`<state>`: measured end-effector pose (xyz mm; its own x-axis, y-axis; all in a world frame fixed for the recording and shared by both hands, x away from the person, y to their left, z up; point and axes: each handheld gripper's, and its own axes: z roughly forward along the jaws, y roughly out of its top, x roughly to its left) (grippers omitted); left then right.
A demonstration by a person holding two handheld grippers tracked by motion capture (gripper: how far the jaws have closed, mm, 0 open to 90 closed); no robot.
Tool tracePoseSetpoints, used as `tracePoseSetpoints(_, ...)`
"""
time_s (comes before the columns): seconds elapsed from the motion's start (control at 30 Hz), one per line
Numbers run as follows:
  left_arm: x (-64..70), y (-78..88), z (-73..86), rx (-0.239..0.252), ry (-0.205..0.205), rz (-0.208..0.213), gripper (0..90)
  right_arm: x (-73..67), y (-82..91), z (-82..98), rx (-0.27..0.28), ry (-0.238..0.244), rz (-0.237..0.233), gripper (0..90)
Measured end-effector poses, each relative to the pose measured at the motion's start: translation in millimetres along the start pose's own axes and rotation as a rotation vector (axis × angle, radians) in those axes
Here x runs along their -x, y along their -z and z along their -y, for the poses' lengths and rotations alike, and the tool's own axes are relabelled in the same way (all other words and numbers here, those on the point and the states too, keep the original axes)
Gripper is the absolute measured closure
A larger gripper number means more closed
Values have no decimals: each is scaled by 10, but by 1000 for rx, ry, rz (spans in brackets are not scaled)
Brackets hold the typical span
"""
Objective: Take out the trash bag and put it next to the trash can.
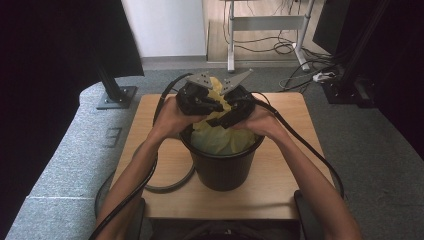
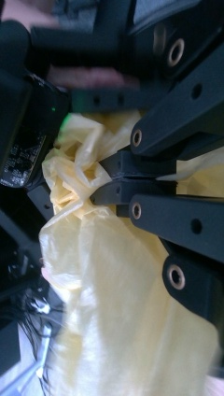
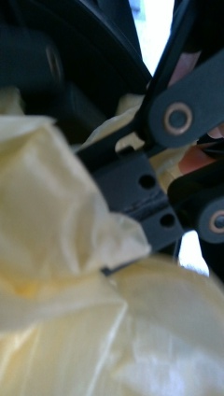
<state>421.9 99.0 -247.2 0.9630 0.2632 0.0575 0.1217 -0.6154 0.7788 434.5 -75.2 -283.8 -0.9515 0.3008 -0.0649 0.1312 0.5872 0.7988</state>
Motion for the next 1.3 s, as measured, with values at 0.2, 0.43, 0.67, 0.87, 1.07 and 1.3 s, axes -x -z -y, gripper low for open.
tracePoseSetpoints(0.2, -18, 177, 104, 78, 37, 2, 627, 9, 69, 48, -27, 22, 14, 743)
tracePoseSetpoints(0.43, -91, 434, 290, 99, 79, -57, 427, 71, 203, 58, -34, -12, 46, 776)
tracePoseSetpoints(0.67, -163, 259, 475, -1, 93, -73, 362, 117, 439, 25, 24, -39, 51, 777)
tracePoseSetpoints(0.87, -154, 33, 423, -46, 58, -55, 410, 101, 551, 14, 81, -48, -2, 777)
tracePoseSetpoints(1.07, -126, -27, 336, -75, 16, -96, 877, 75, 500, 27, 60, -46, -36, 772)
tracePoseSetpoints(1.3, -75, 106, 205, 1, -13, -79, 891, 73, 325, 37, -37, -25, -28, 650)
